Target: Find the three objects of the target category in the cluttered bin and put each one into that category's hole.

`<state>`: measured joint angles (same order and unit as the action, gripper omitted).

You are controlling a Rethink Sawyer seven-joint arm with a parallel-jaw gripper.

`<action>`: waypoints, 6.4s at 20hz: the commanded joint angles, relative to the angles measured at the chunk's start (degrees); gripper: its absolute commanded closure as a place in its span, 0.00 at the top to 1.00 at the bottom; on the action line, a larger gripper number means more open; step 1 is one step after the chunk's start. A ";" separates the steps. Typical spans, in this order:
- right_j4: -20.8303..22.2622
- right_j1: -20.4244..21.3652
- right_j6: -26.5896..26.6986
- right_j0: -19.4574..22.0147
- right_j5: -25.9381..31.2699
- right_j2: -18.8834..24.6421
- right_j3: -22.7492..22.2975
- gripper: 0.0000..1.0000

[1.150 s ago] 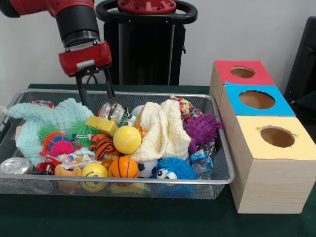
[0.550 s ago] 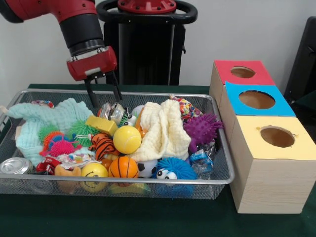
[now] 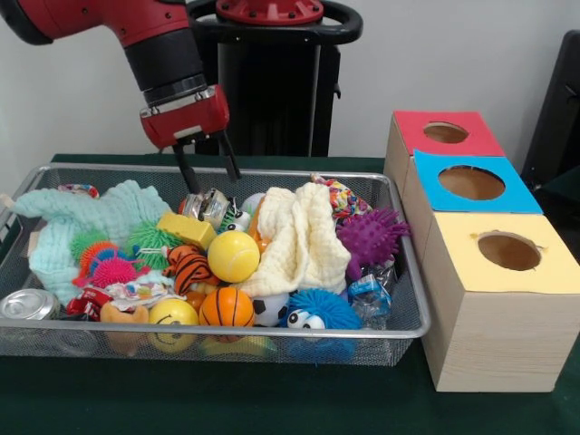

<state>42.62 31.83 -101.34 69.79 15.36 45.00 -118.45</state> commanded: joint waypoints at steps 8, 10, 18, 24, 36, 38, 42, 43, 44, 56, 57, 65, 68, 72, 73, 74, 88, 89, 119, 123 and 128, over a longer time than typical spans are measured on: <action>1.21 -2.25 2.36 -0.81 0.89 0.98 6.28 1.00; 1.35 -2.03 1.90 -0.89 0.44 0.71 6.04 1.00; 2.00 0.56 0.01 -1.55 -1.43 -0.50 5.06 1.00; 2.17 3.17 0.21 -0.26 -2.11 0.07 3.77 1.00; 0.85 -2.38 10.72 3.49 7.02 5.47 12.81 1.00; 0.41 -3.82 11.43 2.10 8.61 5.34 15.91 1.00; 0.41 -6.97 11.77 -0.57 9.19 5.36 21.47 1.00; 0.45 -7.71 11.76 -1.25 9.21 5.40 22.75 1.00; 0.42 -8.35 11.70 -1.89 9.36 5.43 23.87 1.00; -2.63 -9.59 8.41 -10.65 16.44 1.60 33.27 1.00; -2.76 -9.51 7.88 -11.16 16.69 1.21 33.57 1.00; -3.09 -7.36 5.38 -11.85 16.68 -0.57 32.57 1.00; -3.14 -6.50 4.71 -11.42 16.22 -1.18 30.94 1.00; -3.11 -5.24 3.50 -11.14 15.60 -2.04 29.06 1.00; -3.19 -5.09 3.30 -11.04 15.49 -2.15 28.79 1.00; -3.17 -4.97 3.00 -10.98 15.17 -2.32 28.47 1.00; -2.07 -2.23 -2.80 -10.45 8.45 -5.07 21.97 1.00; -2.09 -2.03 -3.42 -10.50 7.93 -5.39 21.52 1.00; -7.93 -2.13 -12.34 -19.03 -10.13 -18.71 14.54 1.00; -8.94 -3.05 -11.95 -19.38 -12.34 -19.75 13.94 1.00; -9.79 -3.63 -11.27 -19.30 -13.93 -20.58 13.03 1.00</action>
<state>34.94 30.83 -101.41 51.01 4.85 27.90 -102.46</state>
